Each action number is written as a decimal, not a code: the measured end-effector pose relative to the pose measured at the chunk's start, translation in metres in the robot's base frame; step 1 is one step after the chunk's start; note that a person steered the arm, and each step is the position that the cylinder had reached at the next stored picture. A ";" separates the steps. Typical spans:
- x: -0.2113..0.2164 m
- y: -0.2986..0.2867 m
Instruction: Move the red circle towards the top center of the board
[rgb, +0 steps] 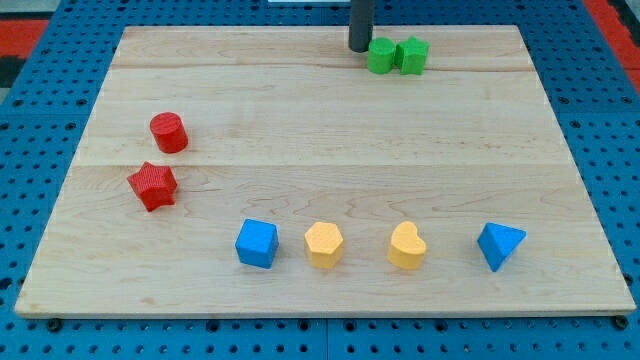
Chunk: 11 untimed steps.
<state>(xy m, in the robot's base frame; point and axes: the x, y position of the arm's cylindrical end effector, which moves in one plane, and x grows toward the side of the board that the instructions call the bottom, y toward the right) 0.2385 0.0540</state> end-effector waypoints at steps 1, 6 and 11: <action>0.043 -0.054; 0.194 -0.256; 0.121 -0.152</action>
